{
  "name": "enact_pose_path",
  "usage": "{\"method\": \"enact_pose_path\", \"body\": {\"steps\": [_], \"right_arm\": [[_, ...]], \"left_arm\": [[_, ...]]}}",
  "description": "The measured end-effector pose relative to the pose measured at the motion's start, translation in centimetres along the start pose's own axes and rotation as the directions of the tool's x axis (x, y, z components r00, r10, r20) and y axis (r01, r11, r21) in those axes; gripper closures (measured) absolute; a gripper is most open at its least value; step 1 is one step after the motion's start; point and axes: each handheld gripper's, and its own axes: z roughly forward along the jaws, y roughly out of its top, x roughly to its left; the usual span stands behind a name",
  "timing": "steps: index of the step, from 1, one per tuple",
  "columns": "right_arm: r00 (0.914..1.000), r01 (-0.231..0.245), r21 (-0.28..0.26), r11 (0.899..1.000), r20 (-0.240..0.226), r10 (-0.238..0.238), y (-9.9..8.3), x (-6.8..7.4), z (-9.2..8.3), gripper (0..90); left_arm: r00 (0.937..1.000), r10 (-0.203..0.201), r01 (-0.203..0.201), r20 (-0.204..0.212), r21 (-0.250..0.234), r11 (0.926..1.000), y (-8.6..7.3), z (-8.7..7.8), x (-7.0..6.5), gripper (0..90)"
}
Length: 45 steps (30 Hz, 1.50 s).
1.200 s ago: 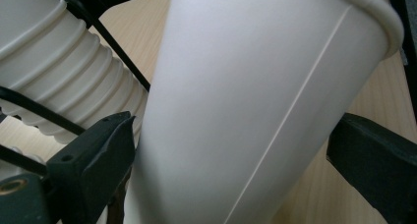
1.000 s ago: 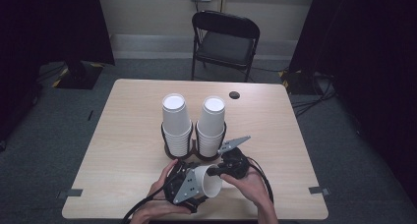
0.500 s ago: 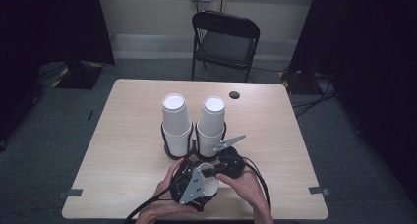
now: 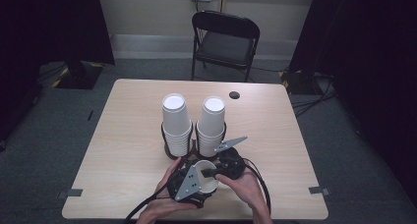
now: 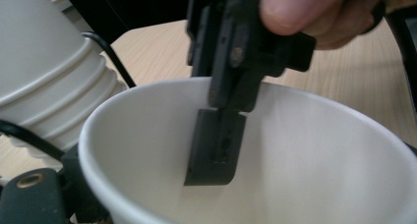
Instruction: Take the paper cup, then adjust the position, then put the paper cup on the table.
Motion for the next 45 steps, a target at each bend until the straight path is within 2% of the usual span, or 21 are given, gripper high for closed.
{"method": "enact_pose_path", "body": {"steps": [5,9,10,16,20,23,24,25,27,30,31,32,35,36,37,38,40,41,42,44,45], "right_arm": [[0.9999,-0.008,-0.057,0.998,0.013,0.008,-0.2,0.0,-0.6,76.3],[0.9994,-0.018,-0.087,0.996,0.027,0.02,-0.3,0.1,-1.1,73.2],[0.9992,-0.021,-0.117,0.993,0.032,0.025,-0.5,0.1,-1.3,72.1],[0.9981,-0.039,-0.17,0.985,0.041,0.046,-0.7,-0.1,-1.8,69.4],[0.9983,-0.029,-0.223,0.974,0.042,0.039,-0.9,-0.2,-2.0,66.2],[0.9979,-0.023,-0.272,0.962,0.052,0.039,-1.2,-0.1,-2.2,62.1],[0.997,-0.02,-0.31,0.95,0.065,0.042,-1.5,-0.1,-2.4,58.6],[0.997,-0.02,-0.31,0.95,0.065,0.042,-1.5,-0.1,-2.4,58.6],[0.9951,-0.021,-0.351,0.936,0.083,0.053,-1.8,-0.2,-2.7,53.3],[0.9851,-0.02,-0.401,0.916,0.148,0.087,-2.5,-0.4,-3.1,47.4],[0.9851,-0.02,-0.401,0.916,0.148,0.087,-2.5,-0.4,-3.1,47.4],[0.9805,-0.017,-0.432,0.902,0.169,0.099,-3.0,-0.7,-3.3,45.0],[0.9767,-0.014,-0.446,0.895,0.186,0.107,-3.5,-0.8,-3.4,44.3],[0.9761,-0.02,-0.457,0.889,0.183,0.116,-4.0,-1.1,-3.5,43.0],[0.9761,-0.02,-0.457,0.889,0.183,0.116,-4.0,-1.1,-3.5,43.0],[0.97,-0.02,-0.472,0.881,0.205,0.131,-4.5,-1.3,-3.5,41.2],[0.9673,-0.023,-0.486,0.874,0.21,0.143,-5.0,-1.6,-3.5,39.4],[0.9673,-0.023,-0.486,0.874,0.21,0.143,-5.0,-1.6,-3.5,39.4],[0.9659,-0.021,-0.493,0.87,0.215,0.145,-5.2,-1.7,-3.6,38.8],[0.9676,-0.019,-0.494,0.869,0.21,0.141,-5.7,-1.8,-3.6,38.1],[0.9717,-0.04,-0.505,0.862,0.181,0.151,-6.1,-2.1,-3.6,36.1]], "left_arm": [[0.9983,-0.058,0.058,-0.009,-0.028,0.9979,-0.3,-0.1,0.3,9.4],[0.9968,-0.079,0.079,-0.013,-0.04,0.9961,-0.6,0.0,0.5,9.4],[0.9964,-0.084,0.083,-0.016,-0.035,0.9959,-0.7,0.1,0.5,9.4],[0.9929,-0.117,0.116,-0.022,-0.027,0.9928,-1.1,0.1,1.1,9.5],[0.9866,-0.161,0.159,-0.027,-0.04,0.9864,-1.4,-0.1,1.6,9.5],[0.9827,-0.182,0.181,-0.032,-0.044,0.9825,-1.6,-0.4,1.8,9.5],[0.9768,-0.211,0.209,-0.035,-0.05,0.9765,-1.9,-0.6,1.9,9.4],[0.9768,-0.211,0.209,-0.035,-0.05,0.9765,-1.9,-0.6,1.9,9.4],[0.9722,-0.231,0.229,-0.041,-0.05,0.9722,-2.3,-0.9,2.1,9.4],[0.9633,-0.263,0.26,-0.053,-0.063,0.9636,-2.9,-1.6,2.6,9.4],[0.9633,-0.263,0.26,-0.053,-0.063,0.9636,-2.9,-1.6,2.6,9.4],[0.9587,-0.277,0.273,-0.064,-0.067,0.9597,-3.1,-2.0,2.9,9.4],[0.953,-0.295,0.289,-0.068,-0.086,0.9533,-3.2,-2.4,3.2,9.4],[0.9487,-0.305,0.297,-0.084,-0.093,0.9503,-3.3,-2.9,3.6,9.4],[0.9487,-0.305,0.297,-0.084,-0.093,0.9503,-3.3,-2.9,3.6,9.4],[0.9449,-0.314,0.304,-0.094,-0.101,0.9472,-3.5,-3.3,3.9,9.4],[0.9394,-0.323,0.311,-0.115,-0.108,0.9442,-3.6,-3.8,4.2,9.4],[0.9394,-0.323,0.311,-0.115,-0.108,0.9442,-3.6,-3.8,4.2,9.4],[0.9345,-0.331,0.317,-0.132,-0.117,0.9413,-3.7,-4.1,4.4,9.4],[0.9297,-0.343,0.327,-0.134,-0.125,0.9365,-3.9,-4.5,4.7,9.2],[0.927,-0.348,0.331,-0.141,-0.128,0.9349,-4.1,-4.8,4.8,9.1]]}}
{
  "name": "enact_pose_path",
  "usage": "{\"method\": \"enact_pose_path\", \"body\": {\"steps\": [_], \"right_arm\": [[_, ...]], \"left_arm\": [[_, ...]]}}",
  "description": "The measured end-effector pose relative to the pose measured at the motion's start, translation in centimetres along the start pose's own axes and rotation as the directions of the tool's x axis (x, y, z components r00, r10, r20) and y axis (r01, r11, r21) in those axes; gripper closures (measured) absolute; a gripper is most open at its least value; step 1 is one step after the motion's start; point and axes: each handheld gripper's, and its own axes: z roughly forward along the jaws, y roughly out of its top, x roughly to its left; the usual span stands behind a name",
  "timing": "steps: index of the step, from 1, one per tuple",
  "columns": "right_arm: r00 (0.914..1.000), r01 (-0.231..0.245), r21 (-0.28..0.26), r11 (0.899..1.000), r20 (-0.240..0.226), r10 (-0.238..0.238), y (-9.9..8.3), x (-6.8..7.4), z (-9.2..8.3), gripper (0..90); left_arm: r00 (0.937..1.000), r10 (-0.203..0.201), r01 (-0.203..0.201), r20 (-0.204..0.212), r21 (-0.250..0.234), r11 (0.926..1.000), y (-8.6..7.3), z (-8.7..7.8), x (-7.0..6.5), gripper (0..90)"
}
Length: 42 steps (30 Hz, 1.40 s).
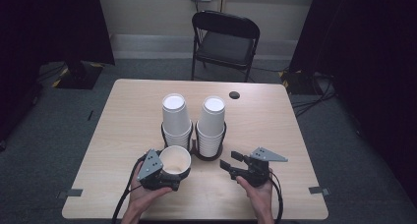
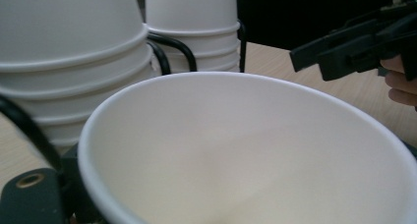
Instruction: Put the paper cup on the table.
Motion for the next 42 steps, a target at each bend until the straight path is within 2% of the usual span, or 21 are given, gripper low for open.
{"method": "enact_pose_path", "body": {"steps": [4,5,10,11,14,15,18,19,21,22,23,24,28,30,32,33,34,35,38,39,42], "right_arm": [[0.9999,-0.012,-0.014,1.0,0.012,0.012,-0.6,-0.4,-0.2,33.9],[0.9993,-0.021,-0.025,0.999,0.031,0.022,-0.9,-0.7,-0.4,29.9],[0.9961,-0.024,-0.047,0.999,0.083,0.028,-1.4,-0.9,-0.7,21.1],[0.9929,-0.016,-0.055,0.998,0.117,0.022,-1.5,-1.1,-0.8,16.9],[0.9906,-0.013,-0.069,0.998,0.135,0.022,-1.8,-1.4,-0.9,14.4],[0.988,-0.005,-0.065,0.998,0.154,0.015,-2.1,-1.6,-0.9,14.1],[0.9839,0.001,-0.04,0.999,0.179,0.006,-2.3,-1.7,-0.7,14.1],[0.9758,0.013,-0.011,1.0,0.218,-0.01,-2.4,-1.8,-0.5,14.1],[0.9729,0.016,-0.005,1.0,0.231,-0.015,-2.4,-1.9,-0.5,14.1],[0.9691,0.013,-0.009,1.0,0.246,-0.01,-2.5,-2.0,-0.5,14.1],[0.9588,0.009,-0.006,1.0,0.284,-0.007,-2.6,-2.2,-0.4,14.2],[0.9588,0.009,-0.006,1.0,0.284,-0.007,-2.6,-2.2,-0.4,14.2],[0.9442,0.043,-0.042,0.998,0.328,-0.027,-3.0,-2.4,-0.5,14.1],[0.9417,0.06,-0.047,0.997,0.334,-0.041,-3.2,-2.5,-0.3,14.1],[0.9409,0.071,-0.059,0.996,0.335,-0.047,-3.5,-2.6,-0.2,14.1],[0.9405,0.076,-0.063,0.995,0.336,-0.051,-3.7,-2.5,-0.1,14.1],[0.9405,0.085,-0.066,0.994,0.335,-0.059,-3.7,-2.6,0.0,14.1],[0.9399,0.104,-0.074,0.992,0.333,-0.073,-3.7,-2.5,0.1,13.9],[0.9389,0.106,-0.092,0.99,0.337,-0.069,-3.7,-2.5,0.2,13.9],[0.9387,0.107,-0.095,0.99,0.338,-0.069,-3.7,-2.5,0.2,13.9],[0.9385,0.107,-0.092,0.99,0.338,-0.07,-3.7,-2.5,0.2,13.9]], "left_arm": [[0.9997,-0.015,0.016,-0.016,0.001,0.9999,-0.2,-0.7,1.0,9.1],[0.9981,-0.05,0.05,-0.035,-0.001,0.9987,-0.4,-1.1,1.6,9.1],[0.9937,-0.086,0.086,-0.072,-0.013,0.9963,-0.7,-1.9,2.9,9.1],[0.9917,-0.09,0.089,-0.091,-0.016,0.9959,-0.8,-2.2,3.4,9.1],[0.9898,-0.092,0.09,-0.109,-0.017,0.9958,-0.8,-2.5,3.9,9.1],[0.9878,-0.086,0.085,-0.129,-0.013,0.9963,-0.8,-2.8,4.3,9.1],[0.9862,-0.094,0.093,-0.136,-0.017,0.9955,-0.8,-3.0,4.8,9.1],[0.9845,-0.097,0.095,-0.146,-0.021,0.9953,-0.8,-3.1,5.1,9.1],[0.9806,-0.105,0.102,-0.166,-0.025,0.9944,-0.8,-3.3,5.8,9.1],[0.9788,-0.115,0.111,-0.169,-0.032,0.9933,-0.7,-3.4,6.1,9.1],[0.9766,-0.122,0.118,-0.177,-0.036,0.9924,-0.7,-3.5,6.3,9.1],[0.9749,-0.128,0.122,-0.182,-0.042,0.9916,-0.7,-3.5,6.6,9.1],[0.9678,-0.139,0.13,-0.21,-0.055,0.99,-0.4,-3.7,7.5,9.1],[0.9684,-0.131,0.121,-0.212,-0.058,0.9909,-0.3,-3.7,8.1,9.1],[0.9619,-0.164,0.149,-0.218,-0.085,0.9851,-0.1,-3.6,9.0,9.1],[0.9628,-0.173,0.156,-0.208,-0.097,0.9831,0.0,-3.6,9.3,9.1],[0.964,-0.172,0.155,-0.203,-0.096,0.9832,0.1,-3.6,9.6,9.1],[0.9582,-0.151,0.138,-0.243,-0.069,0.988,0.3,-3.4,10.0,9.1],[0.9559,-0.18,0.166,-0.232,-0.081,0.9828,0.2,-3.1,10.8,9.1],[0.9526,-0.173,0.159,-0.25,-0.073,0.9845,0.1,-2.9,10.9,9.1],[0.9517,-0.155,0.146,-0.265,-0.055,0.9878,-0.1,-2.6,11.3,8.9]]}}
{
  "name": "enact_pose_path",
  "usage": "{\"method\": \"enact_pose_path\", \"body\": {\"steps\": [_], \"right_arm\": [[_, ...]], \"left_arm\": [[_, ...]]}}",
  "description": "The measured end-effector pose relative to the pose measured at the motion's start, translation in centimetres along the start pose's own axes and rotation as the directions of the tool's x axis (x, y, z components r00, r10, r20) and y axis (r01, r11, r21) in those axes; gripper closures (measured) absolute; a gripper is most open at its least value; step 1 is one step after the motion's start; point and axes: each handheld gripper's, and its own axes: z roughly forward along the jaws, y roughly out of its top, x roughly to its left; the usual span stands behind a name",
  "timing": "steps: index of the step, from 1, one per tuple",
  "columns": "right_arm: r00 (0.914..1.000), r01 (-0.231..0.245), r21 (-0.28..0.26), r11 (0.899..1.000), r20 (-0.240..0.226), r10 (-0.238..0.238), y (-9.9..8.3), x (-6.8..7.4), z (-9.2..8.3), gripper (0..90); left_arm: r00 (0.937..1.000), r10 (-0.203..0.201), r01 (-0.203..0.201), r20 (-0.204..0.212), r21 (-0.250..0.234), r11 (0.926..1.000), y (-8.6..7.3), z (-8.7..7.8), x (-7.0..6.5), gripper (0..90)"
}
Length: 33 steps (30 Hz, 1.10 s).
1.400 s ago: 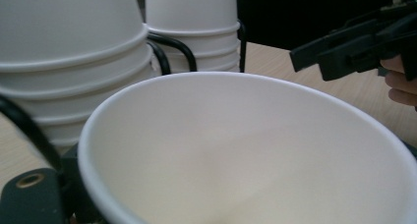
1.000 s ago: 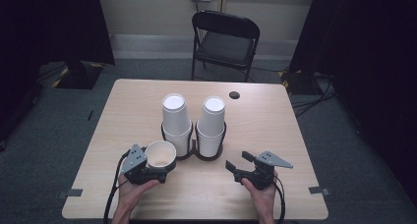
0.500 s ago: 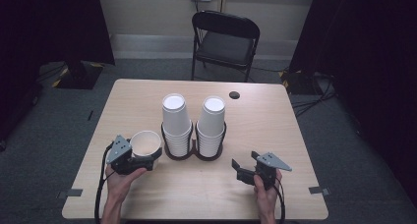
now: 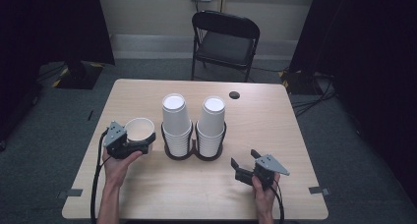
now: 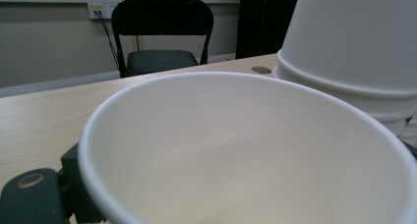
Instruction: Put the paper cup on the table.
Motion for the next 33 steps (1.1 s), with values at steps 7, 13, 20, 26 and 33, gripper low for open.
{"method": "enact_pose_path", "body": {"steps": [7,13,20,26,33], "right_arm": [[0.9998,0.011,0.006,1.0,0.016,-0.011,0.0,-0.1,-0.2,13.8],[0.9994,0.025,0.012,1.0,-0.022,-0.025,-0.3,0.4,-0.3,13.9],[0.9995,0.014,0.002,1.0,-0.028,-0.014,-0.4,0.3,-0.3,13.9],[0.9997,-0.023,-0.002,1.0,-0.011,0.023,-0.5,0.1,-0.4,13.9],[0.9999,-0.017,-0.002,1.0,-0.003,0.017,-0.5,0.2,-0.4,13.8]], "left_arm": [[0.9996,-0.018,0.018,-0.024,0.029,0.9994,-0.4,1.8,1.5,8.6],[0.9997,0.012,-0.01,-0.024,0.064,0.9979,-0.6,2.4,2.2,8.2],[0.9997,0.002,-0.001,-0.024,0.068,0.9977,-1.1,3.0,2.7,7.8],[0.9991,-0.008,0.01,-0.041,0.042,0.9991,-1.2,3.2,3.1,7.3],[0.9982,0.02,-0.017,-0.057,0.066,0.9977,-1.5,3.8,2.8,7.1]]}}
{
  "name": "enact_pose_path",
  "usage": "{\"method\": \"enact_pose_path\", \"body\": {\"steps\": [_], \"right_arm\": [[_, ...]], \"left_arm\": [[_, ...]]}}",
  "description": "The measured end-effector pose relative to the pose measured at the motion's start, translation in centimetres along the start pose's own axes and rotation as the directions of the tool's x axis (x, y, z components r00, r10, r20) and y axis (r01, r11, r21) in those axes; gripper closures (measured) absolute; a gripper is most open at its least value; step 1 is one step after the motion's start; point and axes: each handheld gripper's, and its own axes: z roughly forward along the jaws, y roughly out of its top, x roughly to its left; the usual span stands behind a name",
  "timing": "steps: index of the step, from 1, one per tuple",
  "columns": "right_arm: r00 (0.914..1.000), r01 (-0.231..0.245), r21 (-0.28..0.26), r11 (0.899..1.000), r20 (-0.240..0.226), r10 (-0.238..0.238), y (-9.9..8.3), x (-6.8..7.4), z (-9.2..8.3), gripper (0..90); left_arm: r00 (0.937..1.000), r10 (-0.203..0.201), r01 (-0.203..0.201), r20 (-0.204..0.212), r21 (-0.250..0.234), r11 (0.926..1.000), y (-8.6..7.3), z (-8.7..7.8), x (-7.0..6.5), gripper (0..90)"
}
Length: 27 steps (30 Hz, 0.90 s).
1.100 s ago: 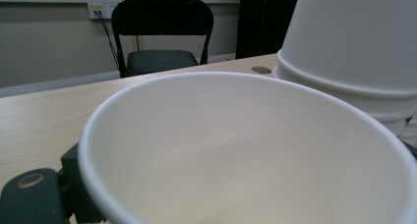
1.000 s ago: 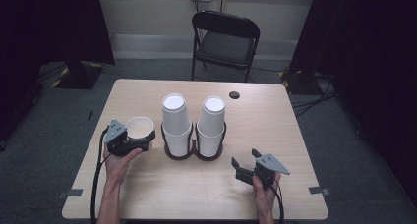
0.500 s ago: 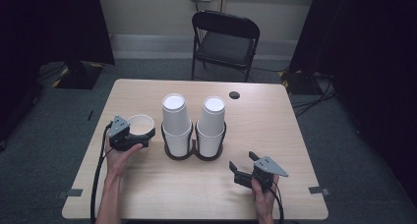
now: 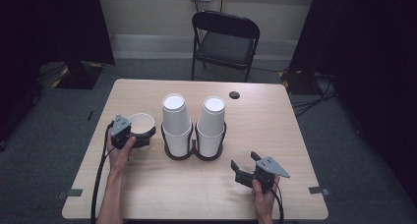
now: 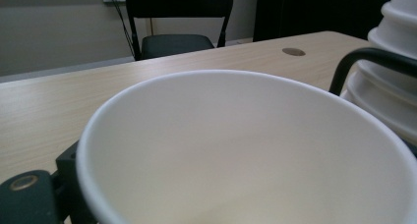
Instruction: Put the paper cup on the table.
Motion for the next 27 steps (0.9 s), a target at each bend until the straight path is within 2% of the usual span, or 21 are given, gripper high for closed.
{"method": "enact_pose_path", "body": {"steps": [11,14,18,21,27], "right_arm": [[0.9997,0.024,0.001,1.0,-0.002,-0.024,-0.01,0.23,0.0,13.9],[0.9992,0.028,0.002,1.0,-0.03,-0.028,-0.05,0.23,-0.08,13.9],[0.9985,0.037,0.009,0.999,-0.041,-0.037,-0.06,0.38,-0.09,13.9],[0.9983,0.038,0.012,0.999,-0.044,-0.038,-0.05,0.39,-0.06,13.9],[0.9987,0.036,0.013,0.999,-0.038,-0.035,-0.05,0.38,-0.06,13.9]], "left_arm": [[1.0,0.004,-0.004,-0.005,0.048,0.9988,-0.45,0.26,0.02,7.5],[0.9998,0.0,0.0,-0.017,0.047,0.9989,-0.45,0.39,-0.11,7.9],[0.9999,-0.004,0.005,-0.012,0.062,0.9981,-0.69,0.57,-0.06,8.8],[0.9996,0.013,-0.011,-0.024,0.078,0.9969,-0.76,0.58,-0.24,9.5],[0.9994,0.016,-0.012,-0.031,0.102,0.9947,-0.95,0.7,-0.52,10.9]]}}
